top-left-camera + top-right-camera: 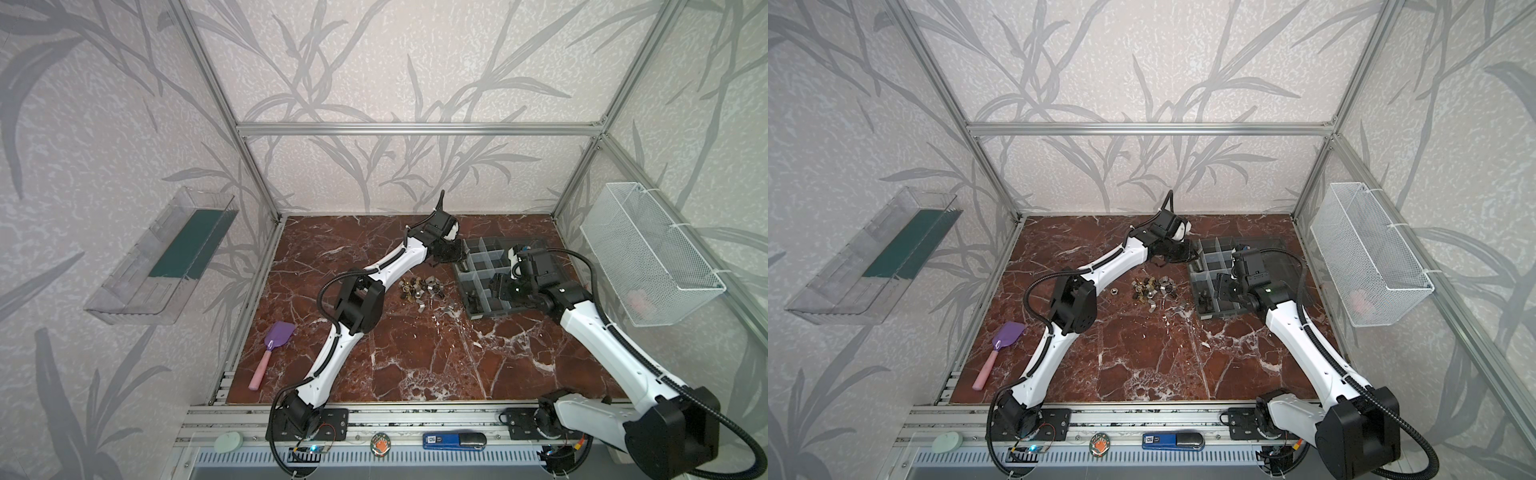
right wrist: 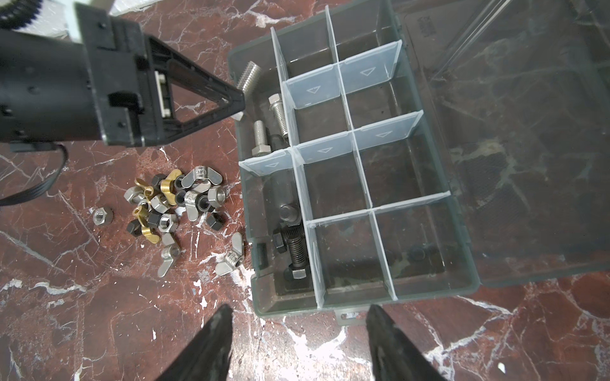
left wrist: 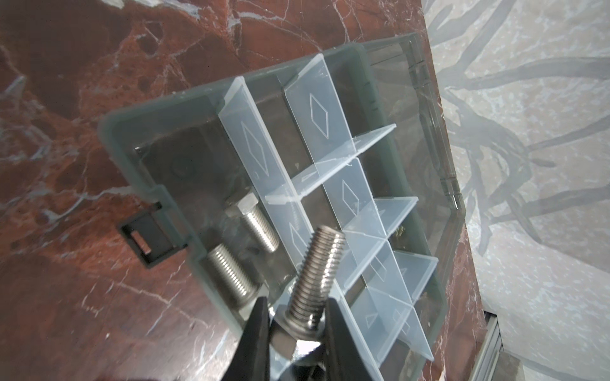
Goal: Sort the screws and nuts into containers
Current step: Place the screw into the container.
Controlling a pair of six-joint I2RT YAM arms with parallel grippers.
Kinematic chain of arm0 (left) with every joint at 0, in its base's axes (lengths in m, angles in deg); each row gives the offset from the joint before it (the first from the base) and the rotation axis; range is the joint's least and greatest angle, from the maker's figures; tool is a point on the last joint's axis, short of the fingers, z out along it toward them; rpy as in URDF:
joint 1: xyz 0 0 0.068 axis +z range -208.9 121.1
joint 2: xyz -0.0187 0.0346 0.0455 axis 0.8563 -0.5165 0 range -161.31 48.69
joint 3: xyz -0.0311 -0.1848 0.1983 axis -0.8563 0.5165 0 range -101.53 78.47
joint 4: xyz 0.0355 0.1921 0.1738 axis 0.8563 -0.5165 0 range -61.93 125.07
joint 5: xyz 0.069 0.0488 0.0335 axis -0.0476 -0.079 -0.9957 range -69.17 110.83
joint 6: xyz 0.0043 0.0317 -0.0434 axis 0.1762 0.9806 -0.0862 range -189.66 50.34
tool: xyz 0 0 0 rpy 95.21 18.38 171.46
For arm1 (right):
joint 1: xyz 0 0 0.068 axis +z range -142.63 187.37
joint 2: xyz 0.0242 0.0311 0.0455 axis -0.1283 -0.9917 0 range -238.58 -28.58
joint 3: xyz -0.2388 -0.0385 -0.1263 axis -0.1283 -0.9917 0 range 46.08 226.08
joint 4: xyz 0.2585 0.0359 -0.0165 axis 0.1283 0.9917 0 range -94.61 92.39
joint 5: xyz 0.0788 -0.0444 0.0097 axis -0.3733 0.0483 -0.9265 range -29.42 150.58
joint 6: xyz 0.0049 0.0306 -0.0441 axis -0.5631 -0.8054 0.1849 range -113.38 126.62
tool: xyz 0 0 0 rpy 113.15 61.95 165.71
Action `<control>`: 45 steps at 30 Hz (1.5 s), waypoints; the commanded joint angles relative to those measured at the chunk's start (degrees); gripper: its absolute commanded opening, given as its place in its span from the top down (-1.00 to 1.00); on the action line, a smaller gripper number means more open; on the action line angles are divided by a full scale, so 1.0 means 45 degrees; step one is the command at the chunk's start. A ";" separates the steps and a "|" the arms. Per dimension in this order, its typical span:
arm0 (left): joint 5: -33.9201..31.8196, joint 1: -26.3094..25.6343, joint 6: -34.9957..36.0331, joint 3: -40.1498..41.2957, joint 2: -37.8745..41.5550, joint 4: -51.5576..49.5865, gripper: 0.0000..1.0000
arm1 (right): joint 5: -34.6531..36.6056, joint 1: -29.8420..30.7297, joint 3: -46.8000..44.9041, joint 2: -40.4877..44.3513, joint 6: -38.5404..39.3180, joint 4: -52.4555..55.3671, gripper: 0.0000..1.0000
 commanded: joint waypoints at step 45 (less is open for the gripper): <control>-0.5102 0.1232 0.1511 0.7725 0.9893 -0.2657 -0.99 | 0.0446 0.3582 0.2384 -0.4684 0.0055 -0.1569 -0.30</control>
